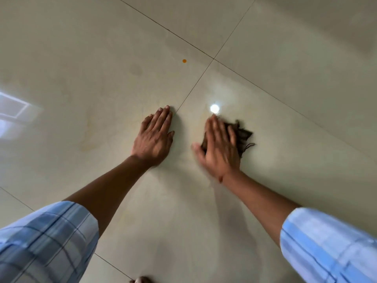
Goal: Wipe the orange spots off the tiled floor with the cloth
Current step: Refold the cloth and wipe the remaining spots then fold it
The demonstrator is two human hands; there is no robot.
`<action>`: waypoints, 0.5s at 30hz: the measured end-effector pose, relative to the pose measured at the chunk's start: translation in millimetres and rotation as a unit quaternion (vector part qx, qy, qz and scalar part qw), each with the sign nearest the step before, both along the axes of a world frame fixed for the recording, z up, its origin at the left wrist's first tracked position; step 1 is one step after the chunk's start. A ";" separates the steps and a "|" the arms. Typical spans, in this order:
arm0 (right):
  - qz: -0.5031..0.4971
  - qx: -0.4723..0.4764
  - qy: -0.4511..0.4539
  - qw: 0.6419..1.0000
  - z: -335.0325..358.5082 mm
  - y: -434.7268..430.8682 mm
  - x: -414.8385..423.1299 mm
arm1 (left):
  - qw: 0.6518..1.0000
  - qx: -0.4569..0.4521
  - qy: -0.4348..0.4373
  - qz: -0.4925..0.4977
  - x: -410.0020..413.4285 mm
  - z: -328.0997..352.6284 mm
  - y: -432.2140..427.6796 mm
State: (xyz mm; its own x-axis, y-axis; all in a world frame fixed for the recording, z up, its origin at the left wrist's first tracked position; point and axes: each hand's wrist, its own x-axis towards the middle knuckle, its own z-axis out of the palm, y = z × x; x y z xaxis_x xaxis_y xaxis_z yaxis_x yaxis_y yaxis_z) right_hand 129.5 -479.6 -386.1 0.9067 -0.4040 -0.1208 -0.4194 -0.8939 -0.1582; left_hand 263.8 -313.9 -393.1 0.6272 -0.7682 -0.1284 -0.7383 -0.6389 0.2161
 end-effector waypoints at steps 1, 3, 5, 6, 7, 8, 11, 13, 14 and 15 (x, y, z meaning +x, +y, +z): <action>0.075 0.004 0.017 0.997 1.4 16.0 -20.3 | 1.000 0.003 0.003 0.003 0.6 1.5 -0.3; 0.208 0.014 0.044 0.977 7.6 14.7 -56.9 | 1.000 0.008 0.015 0.006 -1.1 7.5 -2.5; 0.209 0.015 0.037 0.977 8.8 -18.0 -43.6 | 1.000 0.001 0.021 0.018 -3.3 11.2 0.7; 0.146 0.007 0.039 0.989 10.2 -33.8 -23.8 | 0.999 -0.009 0.024 0.030 -4.0 12.7 3.6; 0.071 0.000 0.039 0.997 12.0 -43.2 5.9 | 0.998 -0.020 0.023 0.054 -2.4 12.5 13.5; 0.018 -0.011 0.031 0.999 11.9 -45.0 35.5 | 0.996 -0.032 0.020 0.079 -0.1 12.5 26.4; 0.076 -0.012 0.017 0.997 0.2 28.7 95.5 | 0.987 -0.041 -0.004 0.154 14.8 9.5 86.8; 0.217 0.017 0.024 0.976 -2.5 104.6 85.4 | 0.975 -0.011 -0.015 0.220 20.5 10.9 139.7; 0.278 0.019 0.028 0.960 -0.7 126.8 67.7 | 0.968 0.007 -0.016 0.249 22.5 13.9 163.2; 0.323 0.031 0.041 0.945 1.6 133.1 48.3 | 0.962 0.023 -0.011 0.272 22.4 16.3 182.4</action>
